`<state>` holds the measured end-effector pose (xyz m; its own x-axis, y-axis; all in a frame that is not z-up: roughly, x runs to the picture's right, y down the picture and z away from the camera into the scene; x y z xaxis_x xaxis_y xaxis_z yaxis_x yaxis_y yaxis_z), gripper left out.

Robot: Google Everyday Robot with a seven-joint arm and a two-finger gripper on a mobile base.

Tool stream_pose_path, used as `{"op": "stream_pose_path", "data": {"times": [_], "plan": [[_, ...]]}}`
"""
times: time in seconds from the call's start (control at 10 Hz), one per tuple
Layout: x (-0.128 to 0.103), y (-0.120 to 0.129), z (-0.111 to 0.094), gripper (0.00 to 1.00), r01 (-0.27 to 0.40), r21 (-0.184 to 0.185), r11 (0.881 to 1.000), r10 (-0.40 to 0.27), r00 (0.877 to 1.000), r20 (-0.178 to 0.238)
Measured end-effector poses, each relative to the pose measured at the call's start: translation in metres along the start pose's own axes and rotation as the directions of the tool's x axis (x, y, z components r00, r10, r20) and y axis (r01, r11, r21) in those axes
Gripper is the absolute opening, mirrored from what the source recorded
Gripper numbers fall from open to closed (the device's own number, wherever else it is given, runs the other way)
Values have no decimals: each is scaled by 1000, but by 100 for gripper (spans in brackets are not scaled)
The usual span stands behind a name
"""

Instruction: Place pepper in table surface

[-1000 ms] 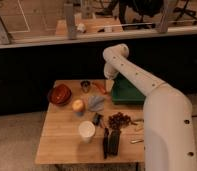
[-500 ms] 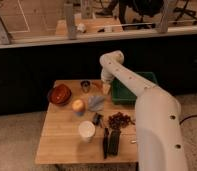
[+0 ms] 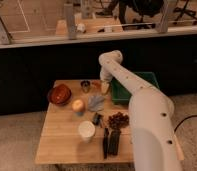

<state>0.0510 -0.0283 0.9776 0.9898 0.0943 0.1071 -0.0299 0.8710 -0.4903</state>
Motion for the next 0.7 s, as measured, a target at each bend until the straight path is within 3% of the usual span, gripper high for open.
{"op": "stream_pose_path", "data": {"times": [0.7], "plan": [[-5,2,21,80,6,-19,1000,-6,1000,19]]}}
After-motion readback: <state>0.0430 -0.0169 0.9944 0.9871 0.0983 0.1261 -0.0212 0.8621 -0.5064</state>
